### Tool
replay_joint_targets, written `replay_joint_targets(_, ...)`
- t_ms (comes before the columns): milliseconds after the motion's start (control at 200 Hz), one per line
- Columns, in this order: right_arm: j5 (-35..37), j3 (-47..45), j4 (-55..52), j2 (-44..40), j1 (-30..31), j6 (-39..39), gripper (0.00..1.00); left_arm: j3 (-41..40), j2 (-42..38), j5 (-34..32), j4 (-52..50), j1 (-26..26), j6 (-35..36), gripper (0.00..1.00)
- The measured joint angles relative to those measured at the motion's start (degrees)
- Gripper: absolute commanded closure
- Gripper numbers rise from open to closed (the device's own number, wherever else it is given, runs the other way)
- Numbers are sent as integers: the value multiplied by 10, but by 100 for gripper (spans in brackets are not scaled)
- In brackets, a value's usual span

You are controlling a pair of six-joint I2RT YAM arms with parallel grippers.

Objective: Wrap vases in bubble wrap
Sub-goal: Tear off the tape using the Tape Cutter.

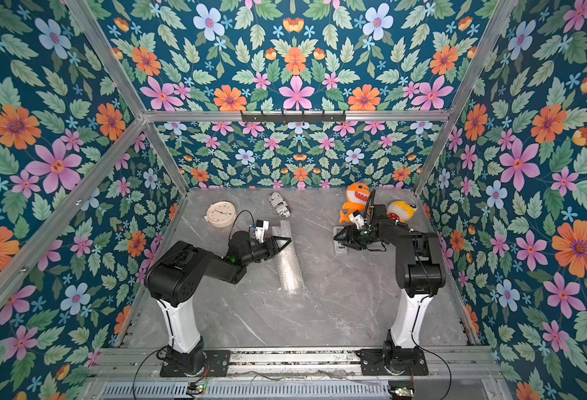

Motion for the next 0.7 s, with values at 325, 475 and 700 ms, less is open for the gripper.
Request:
replay_joint_targets(325, -27, -11, 36, 9, -5, 16, 60, 1, 0, 0, 0, 0, 0, 70)
replay_joint_targets(475, -33, -11, 32, 10, -4, 26, 70, 1, 0, 0, -1, 0, 0, 70)
replay_joint_targets(700, -34, -17, 28, 10, -4, 28, 76, 1, 0, 0, -2, 0, 0, 70)
